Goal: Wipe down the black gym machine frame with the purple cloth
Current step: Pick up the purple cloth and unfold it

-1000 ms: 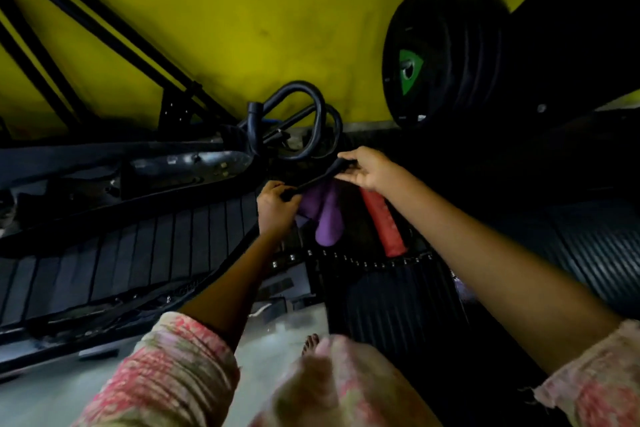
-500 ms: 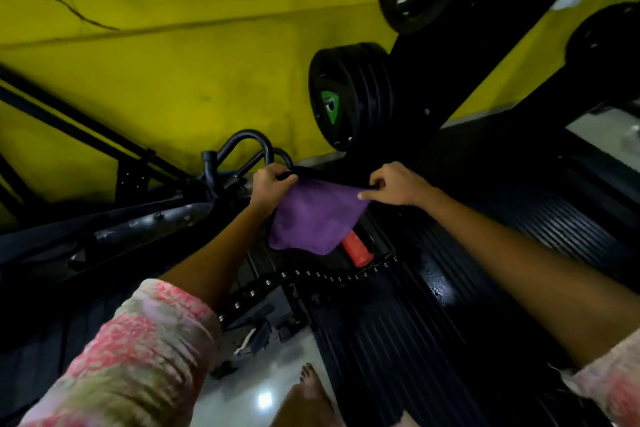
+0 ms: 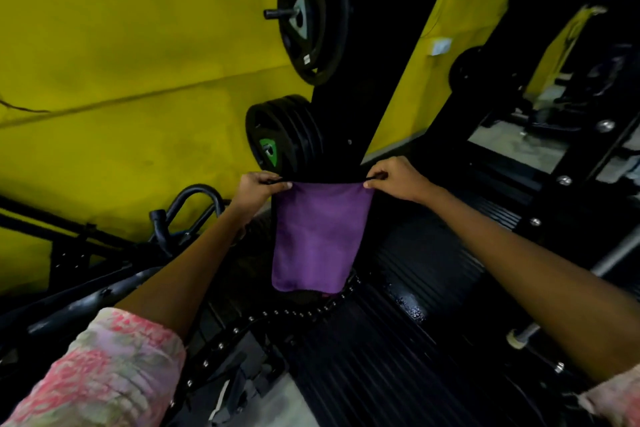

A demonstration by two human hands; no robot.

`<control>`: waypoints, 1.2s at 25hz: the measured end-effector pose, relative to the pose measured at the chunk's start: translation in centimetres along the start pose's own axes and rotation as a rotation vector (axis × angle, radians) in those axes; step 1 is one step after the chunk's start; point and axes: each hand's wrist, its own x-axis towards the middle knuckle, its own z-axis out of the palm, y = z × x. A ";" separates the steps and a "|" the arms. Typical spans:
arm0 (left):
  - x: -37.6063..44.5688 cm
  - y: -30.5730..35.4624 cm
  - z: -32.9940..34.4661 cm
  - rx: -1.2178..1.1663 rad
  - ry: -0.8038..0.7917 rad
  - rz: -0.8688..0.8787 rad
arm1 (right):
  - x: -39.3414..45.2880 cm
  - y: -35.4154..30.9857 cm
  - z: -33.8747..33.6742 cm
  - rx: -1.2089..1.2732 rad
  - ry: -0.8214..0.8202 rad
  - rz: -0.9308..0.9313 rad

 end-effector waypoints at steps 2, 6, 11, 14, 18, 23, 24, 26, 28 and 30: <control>0.4 1.6 0.7 0.004 0.002 0.092 | -0.3 -0.5 -2.3 -0.028 0.011 0.010; 1.0 4.1 1.3 -0.104 0.059 0.214 | -1.4 -0.3 -4.8 -0.009 0.286 -0.116; 1.1 4.6 1.8 -0.088 -0.079 0.219 | -2.2 0.5 -4.8 -0.067 0.227 0.010; 1.4 5.8 1.5 -0.238 -0.092 0.132 | -2.5 -0.2 -4.9 0.176 0.337 0.107; 1.5 6.4 0.2 -0.268 -0.310 -0.048 | -3.1 -2.9 -5.0 0.595 0.397 0.193; 1.1 7.6 -0.4 0.093 -0.492 -0.036 | -1.7 -7.2 -4.1 0.698 0.293 0.183; 0.7 8.1 0.2 0.047 -0.519 0.011 | -1.2 -7.8 -3.6 0.673 0.253 0.170; 0.1 9.1 2.1 -0.049 -0.584 0.105 | -0.6 -8.5 -2.8 0.632 0.219 0.147; -0.4 9.9 4.0 -0.107 -0.646 0.143 | -0.7 -8.5 -2.8 0.633 0.263 0.153; -0.7 10.5 5.5 -0.144 -0.670 0.162 | -1.1 -8.3 -3.5 0.643 0.341 0.198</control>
